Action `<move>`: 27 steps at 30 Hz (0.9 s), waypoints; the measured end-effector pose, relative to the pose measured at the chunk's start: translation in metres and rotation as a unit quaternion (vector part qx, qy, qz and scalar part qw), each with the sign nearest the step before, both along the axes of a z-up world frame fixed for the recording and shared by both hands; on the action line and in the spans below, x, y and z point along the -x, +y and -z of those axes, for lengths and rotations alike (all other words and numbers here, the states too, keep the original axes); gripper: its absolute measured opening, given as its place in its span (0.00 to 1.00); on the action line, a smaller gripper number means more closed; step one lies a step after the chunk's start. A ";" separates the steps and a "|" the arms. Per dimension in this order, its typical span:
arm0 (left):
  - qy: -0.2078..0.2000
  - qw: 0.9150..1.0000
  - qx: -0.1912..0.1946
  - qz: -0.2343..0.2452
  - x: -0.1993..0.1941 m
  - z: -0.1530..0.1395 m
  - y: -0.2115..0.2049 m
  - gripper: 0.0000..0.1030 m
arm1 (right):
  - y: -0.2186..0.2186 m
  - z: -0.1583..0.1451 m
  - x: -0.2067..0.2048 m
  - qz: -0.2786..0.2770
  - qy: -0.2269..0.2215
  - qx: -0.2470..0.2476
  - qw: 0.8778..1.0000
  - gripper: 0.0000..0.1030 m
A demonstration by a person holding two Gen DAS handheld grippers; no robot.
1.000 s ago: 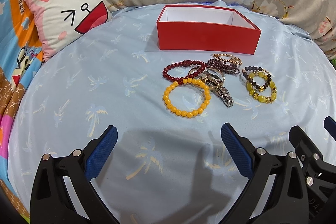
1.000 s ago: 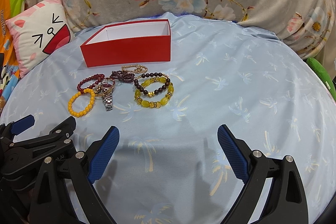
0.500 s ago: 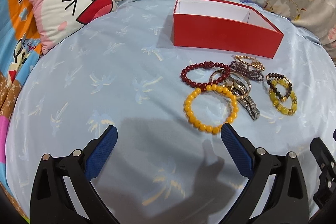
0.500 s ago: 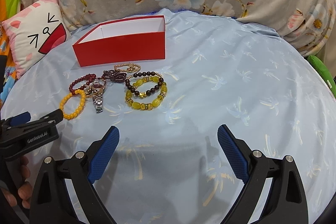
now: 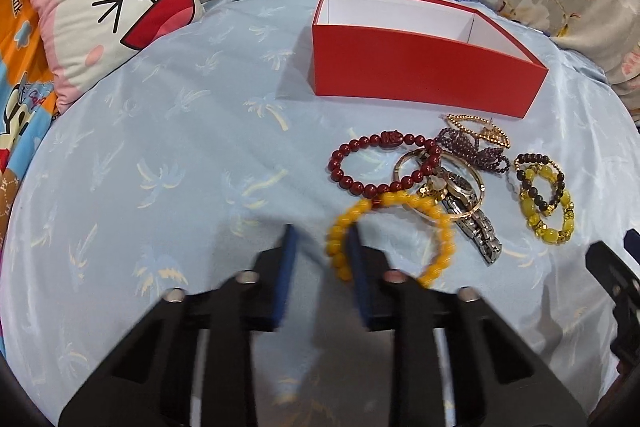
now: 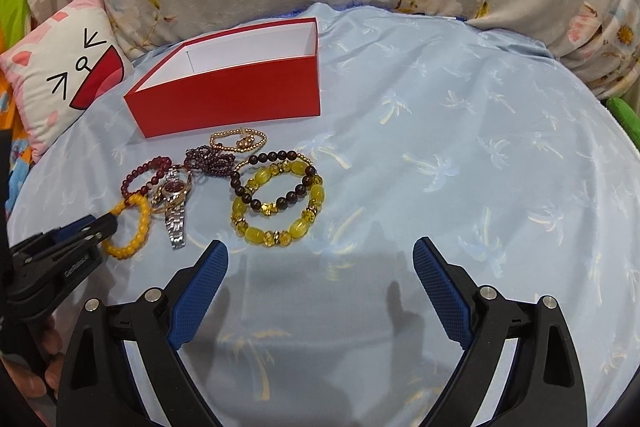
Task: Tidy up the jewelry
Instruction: 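Grasp the orange bead bracelet with the left tool while the right tool grasps the black bead bracelet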
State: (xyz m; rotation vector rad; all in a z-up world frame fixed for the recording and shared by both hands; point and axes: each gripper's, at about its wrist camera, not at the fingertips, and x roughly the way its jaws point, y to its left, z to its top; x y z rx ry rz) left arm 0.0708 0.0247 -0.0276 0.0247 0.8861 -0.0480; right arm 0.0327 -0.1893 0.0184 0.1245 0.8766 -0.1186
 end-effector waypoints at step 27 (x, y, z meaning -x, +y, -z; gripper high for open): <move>-0.005 1.000 0.018 0.012 0.006 0.000 0.001 0.08 | -0.005 0.015 -0.072 -0.020 0.023 -0.034 0.999 0.07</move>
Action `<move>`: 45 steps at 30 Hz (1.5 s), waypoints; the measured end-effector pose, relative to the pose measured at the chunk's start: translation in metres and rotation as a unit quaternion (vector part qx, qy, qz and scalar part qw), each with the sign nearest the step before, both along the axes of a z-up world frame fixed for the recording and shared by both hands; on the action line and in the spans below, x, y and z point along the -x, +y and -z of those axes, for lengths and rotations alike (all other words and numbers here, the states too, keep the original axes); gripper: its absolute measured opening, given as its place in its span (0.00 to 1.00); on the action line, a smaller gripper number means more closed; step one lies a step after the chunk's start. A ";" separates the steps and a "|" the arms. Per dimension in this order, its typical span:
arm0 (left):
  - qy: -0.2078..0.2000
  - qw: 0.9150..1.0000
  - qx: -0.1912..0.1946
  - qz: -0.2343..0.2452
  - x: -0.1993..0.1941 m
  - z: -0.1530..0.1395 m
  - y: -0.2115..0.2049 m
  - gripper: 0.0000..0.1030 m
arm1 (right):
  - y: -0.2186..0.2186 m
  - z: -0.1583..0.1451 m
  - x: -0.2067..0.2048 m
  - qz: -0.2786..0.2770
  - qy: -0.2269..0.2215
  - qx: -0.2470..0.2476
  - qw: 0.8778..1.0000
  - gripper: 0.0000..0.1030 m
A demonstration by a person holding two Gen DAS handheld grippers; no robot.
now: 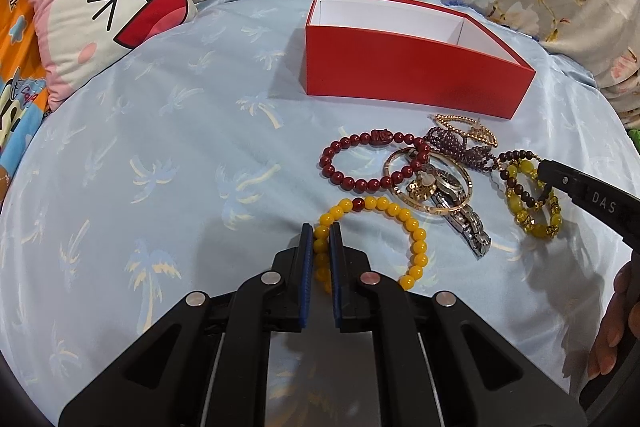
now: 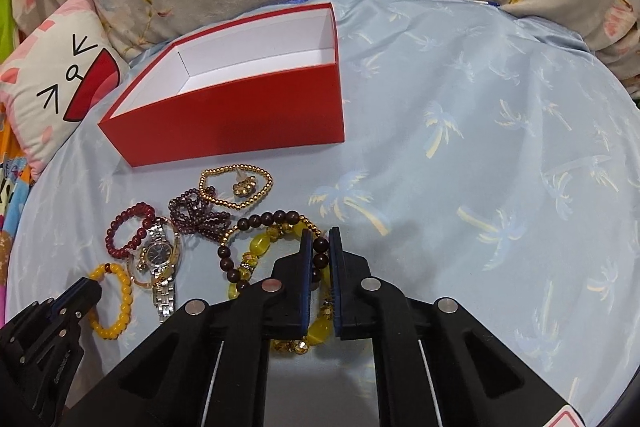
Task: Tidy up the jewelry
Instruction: 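Grasp the orange bead bracelet with the left tool while the right tool grasps the black bead bracelet, then carry both bracelets into the red box and open both tools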
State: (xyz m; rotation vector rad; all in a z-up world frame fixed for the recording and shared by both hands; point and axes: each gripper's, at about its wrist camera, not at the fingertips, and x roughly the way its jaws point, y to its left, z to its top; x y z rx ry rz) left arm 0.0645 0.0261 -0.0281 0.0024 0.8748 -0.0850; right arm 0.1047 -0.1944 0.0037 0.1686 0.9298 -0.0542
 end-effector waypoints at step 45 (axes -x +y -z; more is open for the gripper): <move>-0.092 0.995 -0.005 0.047 -0.162 -0.130 -0.032 0.07 | -0.002 -0.119 -0.134 -0.065 -0.082 -0.037 0.994 0.07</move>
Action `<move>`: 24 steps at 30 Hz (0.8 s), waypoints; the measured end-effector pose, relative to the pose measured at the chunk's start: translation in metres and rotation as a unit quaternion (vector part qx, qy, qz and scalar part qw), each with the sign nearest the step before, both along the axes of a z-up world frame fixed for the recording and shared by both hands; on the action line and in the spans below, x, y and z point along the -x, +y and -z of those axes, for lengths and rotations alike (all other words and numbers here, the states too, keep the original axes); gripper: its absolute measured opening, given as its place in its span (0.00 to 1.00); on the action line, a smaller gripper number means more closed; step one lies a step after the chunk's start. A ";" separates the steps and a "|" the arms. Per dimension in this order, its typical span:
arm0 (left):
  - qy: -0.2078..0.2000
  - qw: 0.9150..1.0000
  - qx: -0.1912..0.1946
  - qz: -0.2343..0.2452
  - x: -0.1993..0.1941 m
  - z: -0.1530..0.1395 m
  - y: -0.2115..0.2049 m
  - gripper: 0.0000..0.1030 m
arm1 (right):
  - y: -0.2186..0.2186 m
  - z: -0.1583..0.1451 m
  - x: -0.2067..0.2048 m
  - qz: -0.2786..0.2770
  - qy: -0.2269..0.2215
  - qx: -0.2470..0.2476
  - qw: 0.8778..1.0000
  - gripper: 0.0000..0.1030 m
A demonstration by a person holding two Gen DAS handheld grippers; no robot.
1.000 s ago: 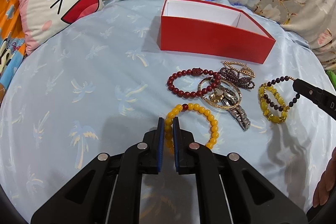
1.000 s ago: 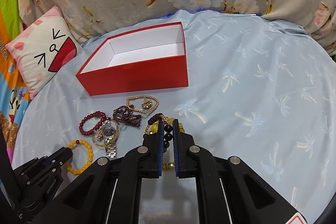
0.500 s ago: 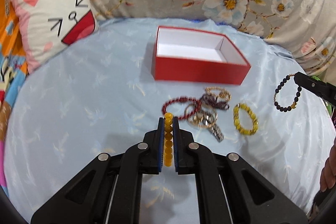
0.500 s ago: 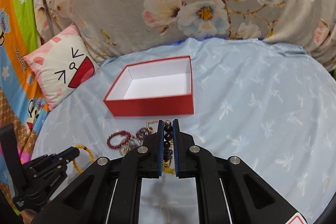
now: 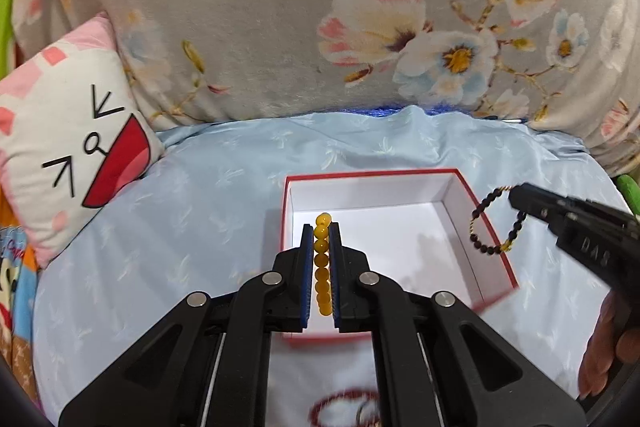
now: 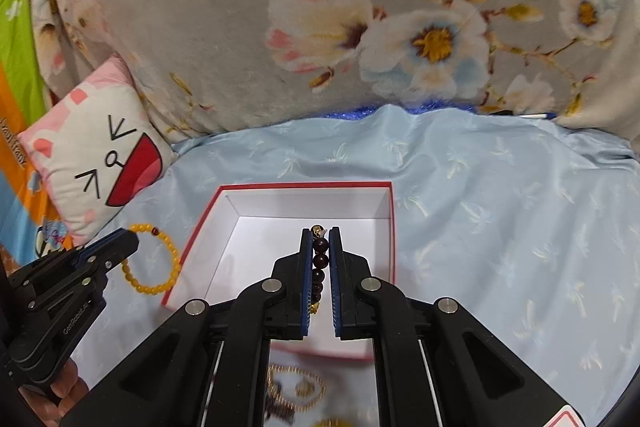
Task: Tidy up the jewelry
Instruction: 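Carry both bracelets into the red box and open both tools, then withdraw both tools from the box back to the jewelry pile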
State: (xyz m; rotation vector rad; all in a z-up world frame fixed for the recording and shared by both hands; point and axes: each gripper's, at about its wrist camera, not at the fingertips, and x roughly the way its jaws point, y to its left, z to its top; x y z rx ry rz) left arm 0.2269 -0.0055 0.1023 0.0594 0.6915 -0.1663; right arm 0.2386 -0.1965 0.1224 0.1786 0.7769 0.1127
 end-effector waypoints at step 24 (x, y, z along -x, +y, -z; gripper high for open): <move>0.014 0.999 -0.037 -0.026 -0.076 0.059 -0.026 0.28 | -0.002 0.055 -0.053 0.015 0.005 0.013 1.000 0.33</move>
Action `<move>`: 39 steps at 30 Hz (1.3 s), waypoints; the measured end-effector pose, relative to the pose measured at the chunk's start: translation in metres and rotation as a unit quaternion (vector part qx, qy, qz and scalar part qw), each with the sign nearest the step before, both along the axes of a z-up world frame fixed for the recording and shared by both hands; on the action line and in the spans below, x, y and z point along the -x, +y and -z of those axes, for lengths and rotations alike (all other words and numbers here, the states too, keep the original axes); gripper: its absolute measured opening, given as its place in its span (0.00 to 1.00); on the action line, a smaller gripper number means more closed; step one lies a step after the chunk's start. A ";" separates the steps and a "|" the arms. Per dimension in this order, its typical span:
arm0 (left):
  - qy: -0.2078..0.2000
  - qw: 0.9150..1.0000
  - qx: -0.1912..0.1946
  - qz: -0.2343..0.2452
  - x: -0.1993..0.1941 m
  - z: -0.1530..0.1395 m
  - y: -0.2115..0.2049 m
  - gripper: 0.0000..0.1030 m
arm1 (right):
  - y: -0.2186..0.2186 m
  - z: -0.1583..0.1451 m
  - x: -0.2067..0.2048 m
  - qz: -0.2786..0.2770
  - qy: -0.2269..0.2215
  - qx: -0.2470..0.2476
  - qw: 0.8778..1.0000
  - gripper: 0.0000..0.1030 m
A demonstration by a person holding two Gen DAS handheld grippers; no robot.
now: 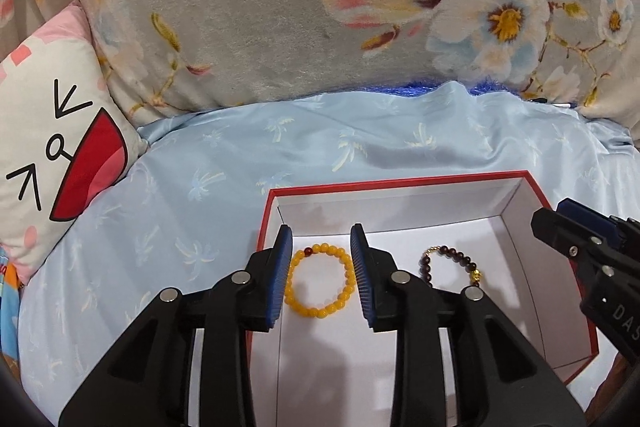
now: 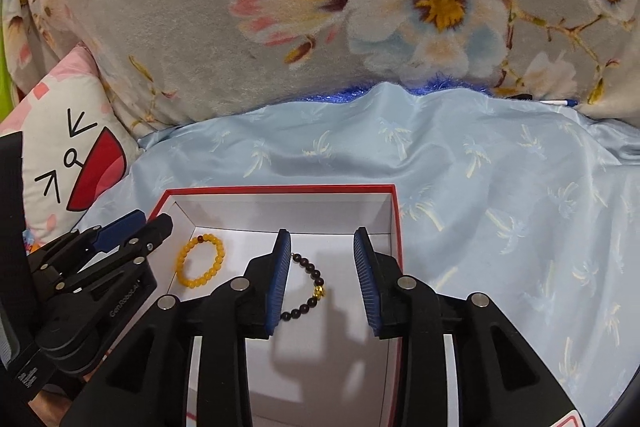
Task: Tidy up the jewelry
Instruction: 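Withdraw both tools from the box back to the jewelry pile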
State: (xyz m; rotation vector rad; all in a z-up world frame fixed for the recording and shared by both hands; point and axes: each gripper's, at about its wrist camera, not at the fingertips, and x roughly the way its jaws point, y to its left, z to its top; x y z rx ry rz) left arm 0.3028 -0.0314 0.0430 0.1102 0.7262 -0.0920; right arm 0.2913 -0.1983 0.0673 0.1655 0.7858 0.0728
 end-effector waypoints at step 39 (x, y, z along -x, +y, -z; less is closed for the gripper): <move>0.048 0.998 0.026 -0.016 0.186 0.045 0.055 0.36 | -0.001 0.057 0.208 0.020 0.073 0.007 0.997 0.34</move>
